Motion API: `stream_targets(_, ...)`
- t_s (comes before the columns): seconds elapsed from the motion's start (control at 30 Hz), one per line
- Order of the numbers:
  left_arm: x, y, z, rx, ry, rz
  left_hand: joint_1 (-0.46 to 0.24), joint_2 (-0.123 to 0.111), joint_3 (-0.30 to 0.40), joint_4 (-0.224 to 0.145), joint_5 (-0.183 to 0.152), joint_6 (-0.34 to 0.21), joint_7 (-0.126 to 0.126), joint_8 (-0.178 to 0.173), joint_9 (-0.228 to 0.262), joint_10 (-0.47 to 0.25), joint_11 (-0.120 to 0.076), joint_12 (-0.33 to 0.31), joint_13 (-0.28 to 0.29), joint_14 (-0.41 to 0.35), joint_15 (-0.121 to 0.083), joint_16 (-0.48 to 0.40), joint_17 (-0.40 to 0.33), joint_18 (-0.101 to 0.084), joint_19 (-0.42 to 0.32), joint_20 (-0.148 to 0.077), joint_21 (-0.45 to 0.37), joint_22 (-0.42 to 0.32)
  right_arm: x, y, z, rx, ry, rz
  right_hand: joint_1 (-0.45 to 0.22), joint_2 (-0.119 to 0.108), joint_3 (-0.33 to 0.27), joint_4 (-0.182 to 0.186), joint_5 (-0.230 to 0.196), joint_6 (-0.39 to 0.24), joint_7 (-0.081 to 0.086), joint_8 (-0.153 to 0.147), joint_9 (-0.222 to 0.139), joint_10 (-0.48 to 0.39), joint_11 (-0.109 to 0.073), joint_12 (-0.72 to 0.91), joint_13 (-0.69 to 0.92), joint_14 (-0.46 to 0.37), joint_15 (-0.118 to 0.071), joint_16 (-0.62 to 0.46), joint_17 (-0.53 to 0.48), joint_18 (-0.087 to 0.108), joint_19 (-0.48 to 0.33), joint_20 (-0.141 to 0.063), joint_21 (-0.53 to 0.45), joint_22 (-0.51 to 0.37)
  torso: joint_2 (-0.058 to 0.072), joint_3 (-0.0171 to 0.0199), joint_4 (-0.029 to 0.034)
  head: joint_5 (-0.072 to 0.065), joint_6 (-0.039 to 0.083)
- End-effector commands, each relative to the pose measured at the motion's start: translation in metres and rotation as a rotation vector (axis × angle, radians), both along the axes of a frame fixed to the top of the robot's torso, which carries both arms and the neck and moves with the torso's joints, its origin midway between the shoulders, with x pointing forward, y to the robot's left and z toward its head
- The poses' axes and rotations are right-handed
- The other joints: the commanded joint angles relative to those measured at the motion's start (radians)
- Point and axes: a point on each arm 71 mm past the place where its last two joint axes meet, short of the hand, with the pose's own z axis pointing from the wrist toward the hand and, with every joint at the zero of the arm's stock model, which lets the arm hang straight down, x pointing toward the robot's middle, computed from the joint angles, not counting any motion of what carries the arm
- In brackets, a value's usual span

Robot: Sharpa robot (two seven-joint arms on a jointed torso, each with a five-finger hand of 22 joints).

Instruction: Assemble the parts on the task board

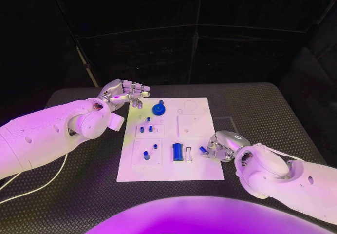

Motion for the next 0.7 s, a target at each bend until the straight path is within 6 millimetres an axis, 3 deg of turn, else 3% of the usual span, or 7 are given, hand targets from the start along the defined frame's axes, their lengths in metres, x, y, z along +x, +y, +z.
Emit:
stream_targets(0.03,0.000,-0.002,0.001,-0.010,-0.002,-0.009,-0.003,0.004,-0.003,-0.002,-0.004,-0.006,0.002,0.002,0.000,-0.007,0.000,0.003,0.002,-0.006,0.003,-0.003,-0.001,0.014,-0.005,0.001,-0.007,-0.001,-0.006,-0.004,-0.012,-0.118,0.057,0.013,0.073,0.051,0.013,0.006,0.025,-0.008,0.011,-0.017,-0.013,-0.013,0.006,-0.014,-0.007,0.080,0.007,-0.001,0.143,-0.007,-0.010,0.004,-0.008,-0.010,0.000,-0.0010,-0.0016,0.001,0.000)
stream_targets(0.27,0.000,-0.003,0.001,-0.011,0.000,-0.011,-0.003,0.004,-0.003,-0.002,-0.004,-0.006,0.002,0.002,0.000,-0.007,0.000,0.003,0.002,-0.006,0.003,-0.003,-0.001,0.014,-0.005,0.001,-0.007,-0.001,-0.006,0.002,-0.014,-0.160,0.078,0.036,0.030,0.005,0.031,0.033,0.043,-0.026,0.025,-0.048,-0.019,-0.034,0.018,-0.045,-0.033,0.074,0.016,-0.014,0.119,-0.002,-0.029,0.014,-0.027,-0.039,0.000,-0.0014,-0.0003,-0.001,0.000)
stream_targets(0.47,0.000,-0.003,0.000,-0.010,0.002,-0.012,-0.003,0.004,-0.003,-0.002,-0.004,-0.006,0.002,0.002,0.000,-0.007,0.000,0.003,0.002,-0.006,0.003,-0.003,-0.001,0.014,-0.005,0.001,-0.007,-0.001,-0.005,0.008,-0.017,-0.194,0.091,0.053,0.046,-0.022,0.092,0.033,0.128,-0.034,0.033,-0.072,-0.023,-0.047,0.024,-0.059,-0.041,0.074,0.021,-0.016,0.117,0.000,-0.034,0.019,-0.034,-0.047,0.000,-0.0013,0.0018,0.002,0.000)
stream_targets(0.7,0.000,-0.004,0.000,-0.010,0.002,-0.013,-0.003,0.004,-0.003,-0.002,-0.004,-0.006,0.002,0.002,0.000,-0.007,0.000,0.003,0.002,-0.006,0.003,-0.003,-0.001,0.014,-0.005,0.001,-0.007,-0.001,-0.004,0.011,-0.022,-0.228,0.119,0.062,0.046,-0.048,0.145,0.037,0.150,-0.034,0.039,-0.091,-0.027,-0.053,0.028,-0.067,-0.048,0.075,0.026,-0.016,0.120,0.001,-0.037,0.023,-0.037,-0.049,0.000,-0.0018,-0.0001,0.006,0.000)
